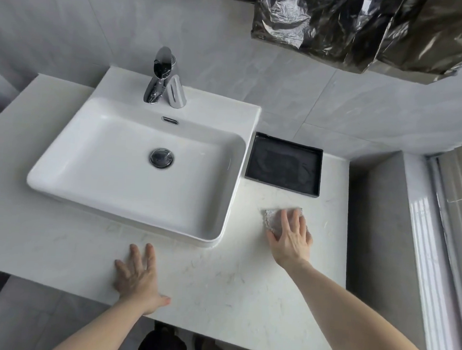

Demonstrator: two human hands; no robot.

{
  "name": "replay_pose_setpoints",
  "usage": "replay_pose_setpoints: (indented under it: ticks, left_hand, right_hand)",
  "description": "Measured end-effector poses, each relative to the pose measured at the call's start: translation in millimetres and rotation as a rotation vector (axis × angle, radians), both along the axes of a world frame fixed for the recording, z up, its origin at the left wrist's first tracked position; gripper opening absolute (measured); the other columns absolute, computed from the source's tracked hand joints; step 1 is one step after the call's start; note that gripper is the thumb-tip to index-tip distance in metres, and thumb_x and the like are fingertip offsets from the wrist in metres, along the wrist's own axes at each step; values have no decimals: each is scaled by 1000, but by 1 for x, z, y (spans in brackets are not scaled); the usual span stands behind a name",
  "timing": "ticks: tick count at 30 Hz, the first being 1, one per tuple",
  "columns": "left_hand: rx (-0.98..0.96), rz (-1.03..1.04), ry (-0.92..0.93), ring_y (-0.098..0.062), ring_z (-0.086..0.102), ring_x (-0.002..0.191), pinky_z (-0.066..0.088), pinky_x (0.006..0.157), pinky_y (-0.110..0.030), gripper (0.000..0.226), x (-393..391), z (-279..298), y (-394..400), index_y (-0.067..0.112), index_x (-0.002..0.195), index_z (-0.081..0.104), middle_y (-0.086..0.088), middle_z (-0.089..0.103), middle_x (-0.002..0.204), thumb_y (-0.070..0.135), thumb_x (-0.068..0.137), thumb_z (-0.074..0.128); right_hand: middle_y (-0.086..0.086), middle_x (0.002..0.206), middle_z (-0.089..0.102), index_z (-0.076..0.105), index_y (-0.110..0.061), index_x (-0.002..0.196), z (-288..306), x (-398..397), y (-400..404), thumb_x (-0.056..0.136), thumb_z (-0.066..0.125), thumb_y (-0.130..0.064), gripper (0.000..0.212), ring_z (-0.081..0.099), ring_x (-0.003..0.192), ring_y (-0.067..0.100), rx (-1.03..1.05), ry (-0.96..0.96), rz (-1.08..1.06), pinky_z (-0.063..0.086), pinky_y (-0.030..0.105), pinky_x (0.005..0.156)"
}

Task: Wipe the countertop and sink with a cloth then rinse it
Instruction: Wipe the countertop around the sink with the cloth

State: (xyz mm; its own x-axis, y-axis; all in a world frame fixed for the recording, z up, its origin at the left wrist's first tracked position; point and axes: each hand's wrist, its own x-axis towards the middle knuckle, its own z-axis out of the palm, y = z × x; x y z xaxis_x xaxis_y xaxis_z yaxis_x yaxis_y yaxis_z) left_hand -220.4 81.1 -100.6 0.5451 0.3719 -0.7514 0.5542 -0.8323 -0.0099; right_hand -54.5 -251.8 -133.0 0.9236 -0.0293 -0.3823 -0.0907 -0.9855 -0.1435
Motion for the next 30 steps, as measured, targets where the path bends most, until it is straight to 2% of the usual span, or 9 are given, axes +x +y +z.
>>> replay_pose_setpoints:
  ticks: [3, 5, 10, 12, 17, 23, 26, 28, 30]
  left_hand:
    - [-20, 8, 3, -54, -22, 149, 28, 119, -62, 151, 1, 0, 0, 30, 147, -43, -8, -50, 155, 61, 70, 83]
    - [-33, 9, 6, -54, -24, 148, 27, 118, -63, 152, 1, 0, 2, 31, 145, -45, -7, -52, 153, 60, 70, 83]
    - [-53, 12, -2, -54, -26, 147, 25, 118, -66, 154, 0, 0, 5, 34, 138, -50, -4, -56, 150, 60, 68, 85]
    - [-54, 4, -3, -53, -26, 148, 25, 118, -66, 155, -1, 1, 6, 36, 139, -50, -4, -56, 150, 61, 67, 85]
    - [-70, 10, 21, -52, -28, 147, 22, 119, -66, 155, 2, 4, 7, 37, 137, -51, -2, -60, 146, 61, 67, 85]
    - [-77, 16, 41, -52, -28, 147, 24, 117, -67, 155, 5, 11, 6, 37, 137, -51, -2, -60, 146, 63, 66, 85]
    - [-84, 26, 54, -52, -30, 146, 24, 117, -69, 157, 8, 14, 7, 38, 137, -51, -2, -63, 143, 63, 64, 85]
    - [-85, 33, 69, -53, -31, 146, 23, 116, -70, 158, 10, 16, 7, 38, 137, -51, -2, -65, 140, 62, 64, 86]
    - [-81, 45, 80, -53, -31, 146, 24, 116, -70, 159, 11, 17, 6, 38, 137, -52, -2, -66, 139, 62, 63, 87]
  right_hand:
    - [4, 171, -8, 8, -33, 161, -4, 5, 24, 105, 30, -47, 62, -6, 156, 34, -14, 56, -82, 15, 66, 116]
    - [4, 171, -10, 7, -33, 161, -4, 13, 45, 107, 28, -41, 59, -8, 156, 35, 23, 61, -115, 13, 68, 115]
    - [2, 172, -4, 18, -30, 159, -4, 36, 100, 103, 31, -38, 58, -7, 156, 32, 157, 57, 98, 6, 63, 121]
    - [1, 172, -4, 15, -31, 160, -5, 38, 113, 103, 31, -39, 59, -9, 156, 32, 176, 65, 176, 4, 62, 122]
    - [-3, 172, -5, 13, -38, 162, -14, 29, 78, 109, 27, -34, 54, -6, 157, 31, 108, -1, 316, 7, 59, 123]
    - [1, 170, 18, 39, -35, 153, -1, 19, -18, 91, 44, 8, 76, 15, 155, 33, 115, -84, 71, 21, 48, 125]
    - [6, 162, 38, 58, -23, 137, 26, 24, -51, 87, 42, 12, 63, 36, 148, 32, 224, -118, -148, 36, 36, 111]
    - [9, 151, 53, 65, -15, 130, 41, 32, -48, 93, 39, 11, 53, 50, 137, 34, 346, -191, -314, 43, 33, 103]
    - [7, 149, 57, 66, -15, 132, 46, 40, -25, 99, 37, 5, 48, 52, 137, 32, 426, -257, -316, 45, 35, 107]
